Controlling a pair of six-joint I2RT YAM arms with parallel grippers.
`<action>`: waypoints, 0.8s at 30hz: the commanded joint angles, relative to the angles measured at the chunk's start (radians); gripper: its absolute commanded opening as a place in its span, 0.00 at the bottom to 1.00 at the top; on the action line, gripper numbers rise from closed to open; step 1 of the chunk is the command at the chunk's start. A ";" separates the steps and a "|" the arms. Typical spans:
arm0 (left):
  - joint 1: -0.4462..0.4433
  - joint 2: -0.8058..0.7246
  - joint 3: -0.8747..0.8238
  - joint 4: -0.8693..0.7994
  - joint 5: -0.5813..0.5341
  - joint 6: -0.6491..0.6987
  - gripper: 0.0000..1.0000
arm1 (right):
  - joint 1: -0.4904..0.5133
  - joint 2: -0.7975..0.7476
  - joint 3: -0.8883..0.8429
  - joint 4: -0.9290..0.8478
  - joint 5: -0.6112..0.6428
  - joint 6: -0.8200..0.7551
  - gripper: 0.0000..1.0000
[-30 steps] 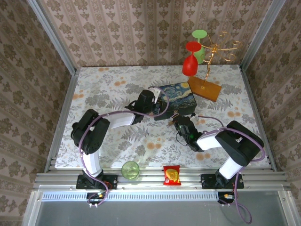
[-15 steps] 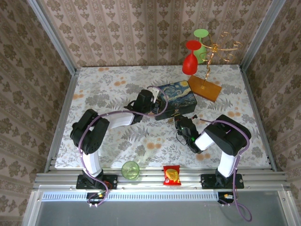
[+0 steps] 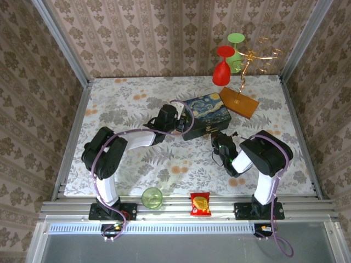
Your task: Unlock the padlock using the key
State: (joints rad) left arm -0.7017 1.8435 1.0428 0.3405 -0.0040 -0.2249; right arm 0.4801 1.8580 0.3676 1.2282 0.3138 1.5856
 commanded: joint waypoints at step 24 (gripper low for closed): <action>0.075 0.017 -0.108 -0.289 -0.073 -0.018 0.13 | -0.028 -0.040 -0.067 0.079 0.025 -0.142 0.00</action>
State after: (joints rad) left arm -0.6449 1.8133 0.9855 0.2642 -0.0402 -0.2325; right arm 0.4404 1.8633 0.2855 1.3201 0.3096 1.5318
